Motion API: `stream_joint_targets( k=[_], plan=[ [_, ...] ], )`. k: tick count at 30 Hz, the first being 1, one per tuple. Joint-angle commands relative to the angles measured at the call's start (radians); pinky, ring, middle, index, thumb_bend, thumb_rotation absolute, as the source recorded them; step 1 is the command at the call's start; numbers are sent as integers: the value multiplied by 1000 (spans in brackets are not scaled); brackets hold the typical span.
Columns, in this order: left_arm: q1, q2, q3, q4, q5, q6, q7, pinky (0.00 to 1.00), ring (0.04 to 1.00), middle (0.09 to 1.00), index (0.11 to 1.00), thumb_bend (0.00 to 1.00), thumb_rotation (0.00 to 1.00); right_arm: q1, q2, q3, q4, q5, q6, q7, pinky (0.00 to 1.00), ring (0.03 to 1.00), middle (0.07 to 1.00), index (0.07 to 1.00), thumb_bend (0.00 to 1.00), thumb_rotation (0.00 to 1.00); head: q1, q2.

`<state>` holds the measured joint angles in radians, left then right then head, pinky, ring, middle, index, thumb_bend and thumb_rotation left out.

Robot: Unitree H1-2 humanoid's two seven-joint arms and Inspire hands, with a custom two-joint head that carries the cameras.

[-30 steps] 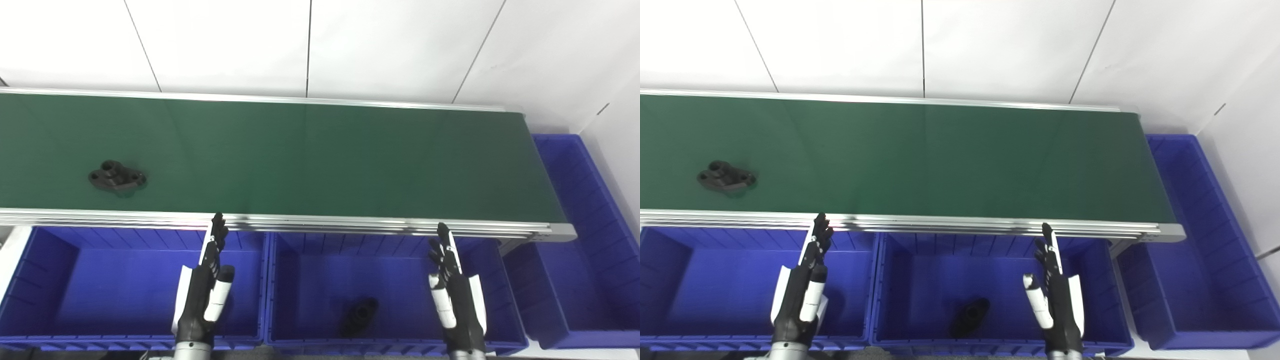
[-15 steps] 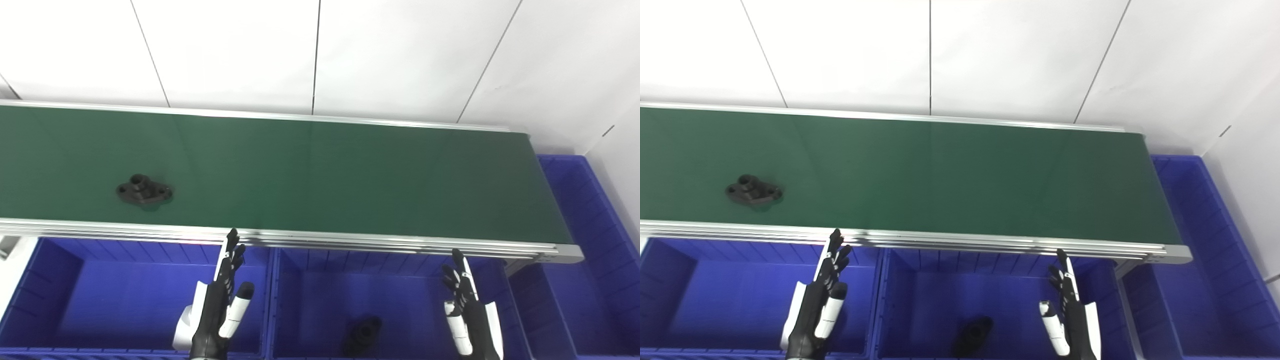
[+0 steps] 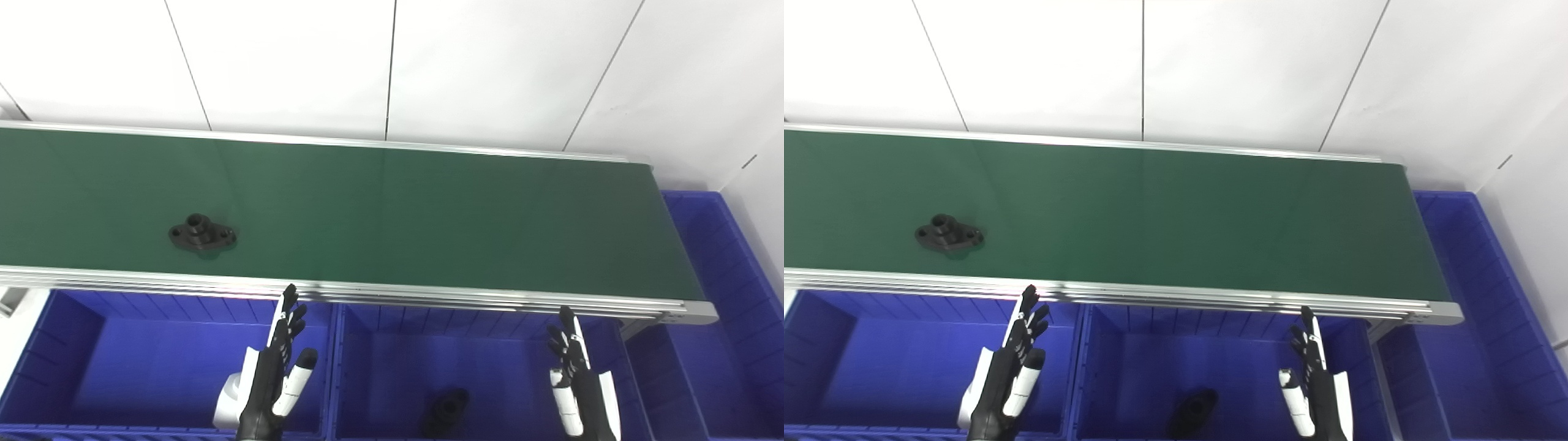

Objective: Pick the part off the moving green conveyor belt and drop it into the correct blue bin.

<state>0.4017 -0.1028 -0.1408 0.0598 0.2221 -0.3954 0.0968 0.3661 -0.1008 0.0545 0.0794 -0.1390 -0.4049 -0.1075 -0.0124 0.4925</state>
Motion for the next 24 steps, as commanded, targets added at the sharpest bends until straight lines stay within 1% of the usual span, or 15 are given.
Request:
stream_joint_targets(
  k=[1,4,7,9,12,14,16,19,20,21,23,24],
  plan=[
    [-9,-13,-12,-3,7,-52,15,903,933,1000,1000,754,947,-3,-12,-4,-13,15,-55,18,921,954,1000,1000,730,923,22,-8],
    [-14,-20,-18,17,9,-63,19,901,930,1000,1000,762,939,-5,-22,-9,-5,34,-55,35,927,962,1000,1000,691,859,75,-21],
    [-21,-28,-24,31,19,-69,32,880,920,991,994,769,930,-10,-31,-17,2,44,-59,43,941,974,1000,1000,687,836,89,-21],
    [-25,-31,-29,37,25,-71,40,878,923,988,984,776,922,-16,-38,-19,9,40,-64,42,935,974,1000,1000,664,830,90,-22],
    [-29,-30,-38,44,45,-72,54,855,922,988,984,786,924,-23,-49,-19,20,20,-65,27,900,969,1000,1000,663,822,92,-31],
    [-30,-32,-42,47,51,-73,65,851,919,982,980,790,915,-25,-54,-18,23,20,-65,27,904,974,1000,1000,658,810,91,-32],
    [-34,-32,-50,50,62,-74,84,841,912,972,965,768,909,-26,-56,-17,24,18,-65,26,934,979,1000,1000,627,791,90,-37],
    [-37,-30,-59,52,71,-74,101,837,910,968,960,756,907,-28,-59,-15,25,11,-65,22,946,981,1000,1000,603,769,89,-36],
    [-37,-30,-62,52,72,-73,104,838,910,968,960,754,907,-28,-60,-16,25,10,-65,24,949,980,1000,1000,599,765,89,-34],
    [-37,-30,-63,52,73,-73,106,840,913,971,960,760,910,-28,-61,-17,23,7,-65,26,950,980,1000,1000,617,751,88,-30],
    [-38,-30,-66,49,78,-72,108,840,917,974,963,764,913,-26,-68,-14,14,-25,-64,15,947,975,1000,1000,639,737,89,-27],
    [-38,-30,-66,48,81,-72,110,834,918,974,967,766,919,-26,-75,-9,6,-64,-65,-6,906,957,1000,1000,628,683,90,-22]
  ],
)
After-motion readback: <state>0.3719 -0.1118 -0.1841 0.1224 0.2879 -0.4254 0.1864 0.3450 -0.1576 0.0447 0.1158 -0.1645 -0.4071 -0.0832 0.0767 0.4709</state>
